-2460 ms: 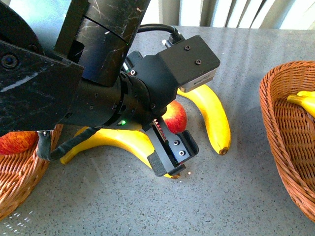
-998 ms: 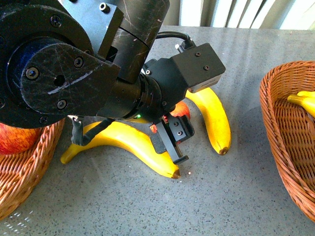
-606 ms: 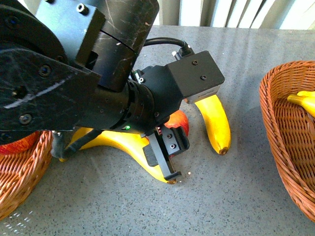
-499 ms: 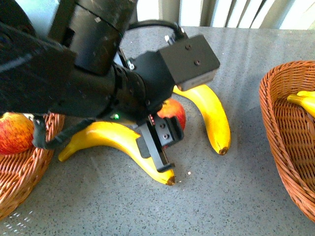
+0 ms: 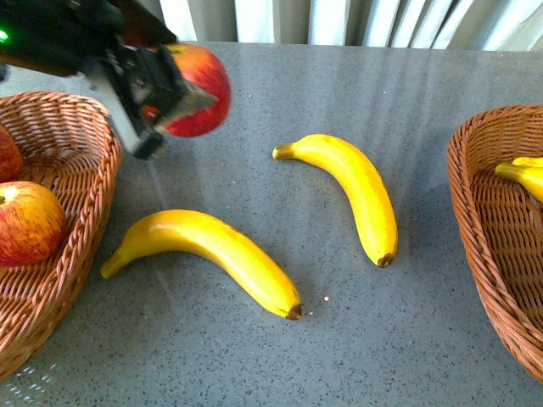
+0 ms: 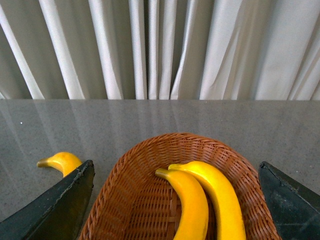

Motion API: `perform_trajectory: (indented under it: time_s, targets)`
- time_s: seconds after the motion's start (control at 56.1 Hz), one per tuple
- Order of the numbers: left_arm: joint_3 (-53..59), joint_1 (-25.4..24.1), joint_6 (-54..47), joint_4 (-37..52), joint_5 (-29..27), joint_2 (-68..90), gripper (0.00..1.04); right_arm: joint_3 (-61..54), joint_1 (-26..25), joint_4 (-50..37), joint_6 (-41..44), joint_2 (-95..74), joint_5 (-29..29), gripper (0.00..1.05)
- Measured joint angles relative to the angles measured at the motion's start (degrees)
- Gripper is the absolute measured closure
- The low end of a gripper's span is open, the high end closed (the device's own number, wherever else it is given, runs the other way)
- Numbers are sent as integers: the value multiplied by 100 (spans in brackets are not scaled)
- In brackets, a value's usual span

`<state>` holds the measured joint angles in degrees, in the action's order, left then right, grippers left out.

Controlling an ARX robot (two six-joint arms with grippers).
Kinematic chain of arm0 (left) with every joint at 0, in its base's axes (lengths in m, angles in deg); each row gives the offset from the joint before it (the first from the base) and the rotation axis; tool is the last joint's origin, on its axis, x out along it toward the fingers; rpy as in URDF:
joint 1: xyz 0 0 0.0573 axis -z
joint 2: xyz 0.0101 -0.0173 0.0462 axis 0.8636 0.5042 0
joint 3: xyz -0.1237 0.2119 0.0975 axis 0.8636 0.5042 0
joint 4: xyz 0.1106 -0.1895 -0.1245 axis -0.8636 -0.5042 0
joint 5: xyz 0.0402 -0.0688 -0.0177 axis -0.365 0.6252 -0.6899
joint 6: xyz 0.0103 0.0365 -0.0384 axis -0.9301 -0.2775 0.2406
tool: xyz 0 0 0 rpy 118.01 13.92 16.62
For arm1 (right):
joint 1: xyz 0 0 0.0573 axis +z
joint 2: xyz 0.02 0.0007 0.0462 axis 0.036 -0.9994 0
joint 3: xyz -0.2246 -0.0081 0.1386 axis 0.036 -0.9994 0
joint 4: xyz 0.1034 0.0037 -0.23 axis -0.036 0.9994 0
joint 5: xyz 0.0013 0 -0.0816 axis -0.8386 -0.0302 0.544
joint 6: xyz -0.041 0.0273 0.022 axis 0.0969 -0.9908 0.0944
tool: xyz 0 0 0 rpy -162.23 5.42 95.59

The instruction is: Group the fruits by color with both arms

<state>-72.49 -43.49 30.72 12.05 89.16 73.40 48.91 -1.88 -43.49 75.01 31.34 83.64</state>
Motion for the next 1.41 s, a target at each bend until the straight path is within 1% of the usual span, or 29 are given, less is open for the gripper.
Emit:
perform_trajectory:
  time_s: [0.089, 0.178, 0.303, 0.356, 0.428, 0.446, 0.535, 0.624, 0.659, 0.677, 0.766, 0.891, 1.052, 1.158, 1.176, 1.194, 1.212, 1.23, 1.265, 1.283, 1.319, 1.337, 1.372, 1.408]
  targets:
    - [61, -450, -127, -77, 140, -153, 48, 0, 0, 0, 0, 0, 0, 9]
    - [162, -1040, -227, -114, 284, -214, 48, 0, 0, 0, 0, 2, 0, 9]
    - [308, -1556, -313, -114, 367, -205, 48, 0, 0, 0, 0, 0, 0, 9]
    - [382, -1694, -343, -114, 396, -195, 48, 0, 0, 0, 0, 0, 0, 9]
    - [474, -1792, -354, -101, 396, -170, 49, 0, 0, 0, 0, 0, 0, 9]
    - [507, -1808, -343, -77, 398, -160, 47, 0, 0, 0, 0, 0, 0, 9]
    - [671, -1816, -343, -2, 459, -144, 29, 0, 0, 0, 0, 0, 0, 9]
    - [765, -1777, -337, 31, 531, -179, 16, 0, 0, 0, 0, 2, 0, 9]
    - [815, -1746, -323, 42, 551, -221, 9, 0, 0, 0, 0, 2, 0, 9]
    - [826, -1738, -321, 44, 553, -234, 8, 0, 0, 0, 0, 0, 0, 9]
    - [883, -1692, -229, 107, 619, -369, 10, 0, 0, 0, 0, 0, 0, 9]
    - [925, -1690, 46, 262, 752, -632, 9, 0, 0, 0, 0, 0, 0, 9]
    - [1060, -1862, 719, 398, 1329, -1204, 9, 0, 0, 0, 0, 0, 0, 9]
    - [1182, -2133, 1355, 579, 1714, -1707, 9, 0, 0, 0, 0, 0, 0, 9]
    - [1200, -2155, 1419, 608, 1694, -1742, 9, 0, 0, 0, 0, 0, 0, 9]
    - [1303, -2140, 1644, 885, 1438, -1805, 12, 0, 0, 0, 0, 0, 0, 9]
    - [1554, -2127, 2096, 1550, 726, -1926, 17, 0, 0, 0, 2, 0, 4, 9]
    - [1655, -2127, 2245, 1779, 494, -1967, 19, 0, 0, 0, 0, 0, 2, 9]
    - [2061, -2144, 2785, 2601, -295, -2142, 26, 0, 0, 0, 0, 2, -9, 9]
    - [2166, -2155, 2916, 2778, -459, -2194, 28, 0, 0, 0, 0, 2, -9, 9]
    - [2524, -2184, 3329, 3296, -949, -2411, 35, 0, 0, 0, 0, 0, -7, 9]
    - [2601, -2186, 3412, 3390, -1036, -2468, 36, 0, 0, 0, 0, 0, -9, 9]
    - [2850, -2197, 3650, 3620, -1244, -2677, 44, 0, 0, 0, 0, 0, -4, 9]
    - [2986, -2197, 3821, 3689, -1311, -2817, 49, 0, 0, 0, 0, 2, -4, 9]
